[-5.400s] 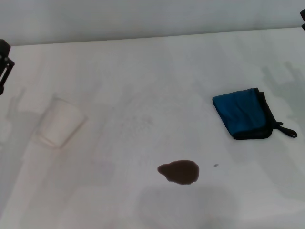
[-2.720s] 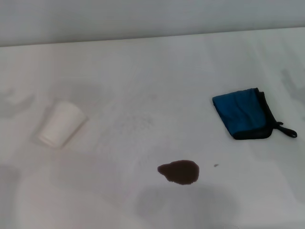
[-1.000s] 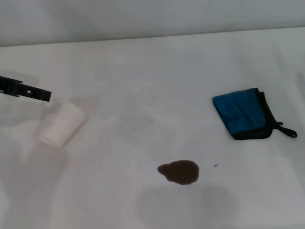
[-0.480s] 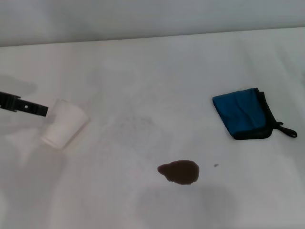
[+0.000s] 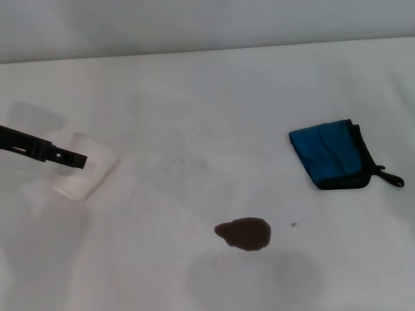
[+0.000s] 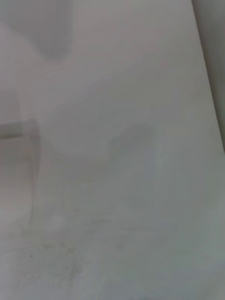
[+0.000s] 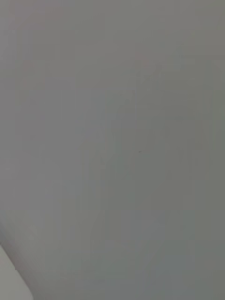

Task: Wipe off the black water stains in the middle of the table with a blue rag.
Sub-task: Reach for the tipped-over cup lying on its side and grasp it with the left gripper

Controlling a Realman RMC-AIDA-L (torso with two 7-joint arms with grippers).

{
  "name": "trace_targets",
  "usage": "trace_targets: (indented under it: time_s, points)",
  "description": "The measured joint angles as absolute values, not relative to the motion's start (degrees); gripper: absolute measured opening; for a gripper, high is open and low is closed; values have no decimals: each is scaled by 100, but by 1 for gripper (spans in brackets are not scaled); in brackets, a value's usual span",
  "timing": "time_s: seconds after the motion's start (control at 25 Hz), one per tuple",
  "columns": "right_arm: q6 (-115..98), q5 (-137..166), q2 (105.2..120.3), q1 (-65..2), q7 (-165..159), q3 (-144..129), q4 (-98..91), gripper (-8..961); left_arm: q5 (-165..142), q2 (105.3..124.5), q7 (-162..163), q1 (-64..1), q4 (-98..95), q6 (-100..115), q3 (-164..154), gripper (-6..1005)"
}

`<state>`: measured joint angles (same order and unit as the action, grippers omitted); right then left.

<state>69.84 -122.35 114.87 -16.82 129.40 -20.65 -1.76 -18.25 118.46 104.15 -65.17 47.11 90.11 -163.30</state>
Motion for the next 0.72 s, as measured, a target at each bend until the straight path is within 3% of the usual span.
trace_targets:
  time_s: [0.72]
  points:
    - [7484, -12233, 11505, -1718, 12930, -2046, 185, 858, -2261, 11849, 10648, -6646, 3739, 8256, -16321, 875]
